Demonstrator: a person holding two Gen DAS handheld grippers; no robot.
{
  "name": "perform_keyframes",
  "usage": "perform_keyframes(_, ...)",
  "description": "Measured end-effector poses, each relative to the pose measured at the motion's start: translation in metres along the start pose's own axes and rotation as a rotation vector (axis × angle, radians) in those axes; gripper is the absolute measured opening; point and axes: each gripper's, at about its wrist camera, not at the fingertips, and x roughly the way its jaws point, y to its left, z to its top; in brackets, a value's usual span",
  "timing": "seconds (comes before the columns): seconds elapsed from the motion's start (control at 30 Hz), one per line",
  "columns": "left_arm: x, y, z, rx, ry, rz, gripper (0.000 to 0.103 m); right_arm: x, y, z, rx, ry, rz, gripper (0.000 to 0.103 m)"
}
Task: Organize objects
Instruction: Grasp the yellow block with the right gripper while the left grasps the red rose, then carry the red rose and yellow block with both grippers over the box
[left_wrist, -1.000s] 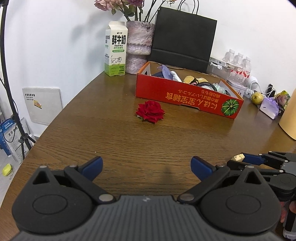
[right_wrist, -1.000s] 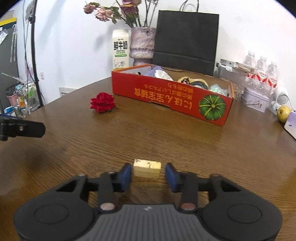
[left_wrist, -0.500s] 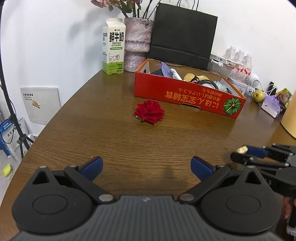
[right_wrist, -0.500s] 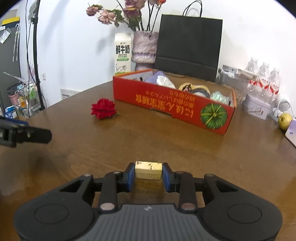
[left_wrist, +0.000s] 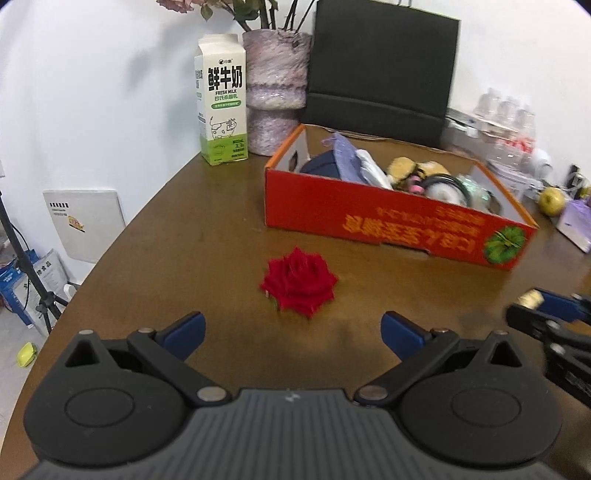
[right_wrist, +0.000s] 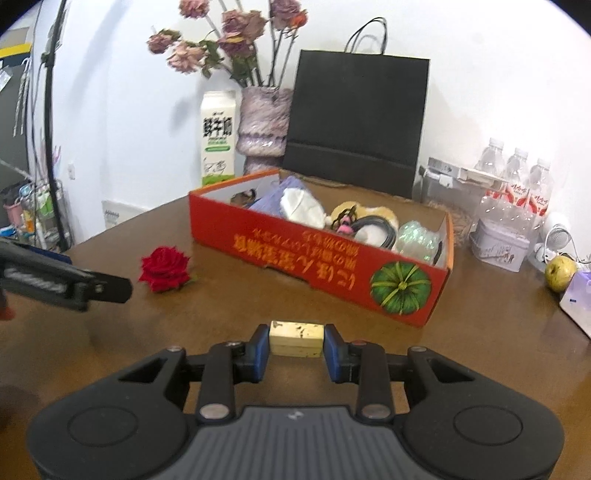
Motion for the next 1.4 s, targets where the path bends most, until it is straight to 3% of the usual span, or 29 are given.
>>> perform_keyframes(0.37, 0.068, -0.012, 0.023, -0.021, 0.019, 0.074, 0.1, 0.015, -0.019, -0.001, 0.053, 0.0, -0.019, 0.03)
perform_keyframes(0.43, 0.07, -0.012, 0.02, -0.008, 0.032, 0.047, 0.082, 0.017, -0.02, -0.002, 0.055, 0.004, -0.019, 0.03)
perform_keyframes(0.47, 0.071, -0.011, 0.018, -0.005, 0.043, 0.029, 0.059, 0.018, -0.02, -0.002, 0.055, 0.005, -0.019, 0.03)
perform_keyframes(0.57, 0.065, -0.013, 0.013, 0.024, 0.045, -0.015, 0.05, 0.018, -0.018, -0.003, 0.049, 0.007, -0.023, 0.03)
perform_keyframes(0.97, 0.006, -0.022, -0.017, 0.059, -0.04, -0.095, 0.049, 0.009, -0.013, -0.008, 0.04, 0.002, -0.011, 0.03)
perform_keyframes(1.4, -0.028, -0.029, -0.028, 0.058, -0.085, -0.12, 0.05, -0.012, 0.003, -0.01, 0.015, -0.024, 0.011, 0.03)
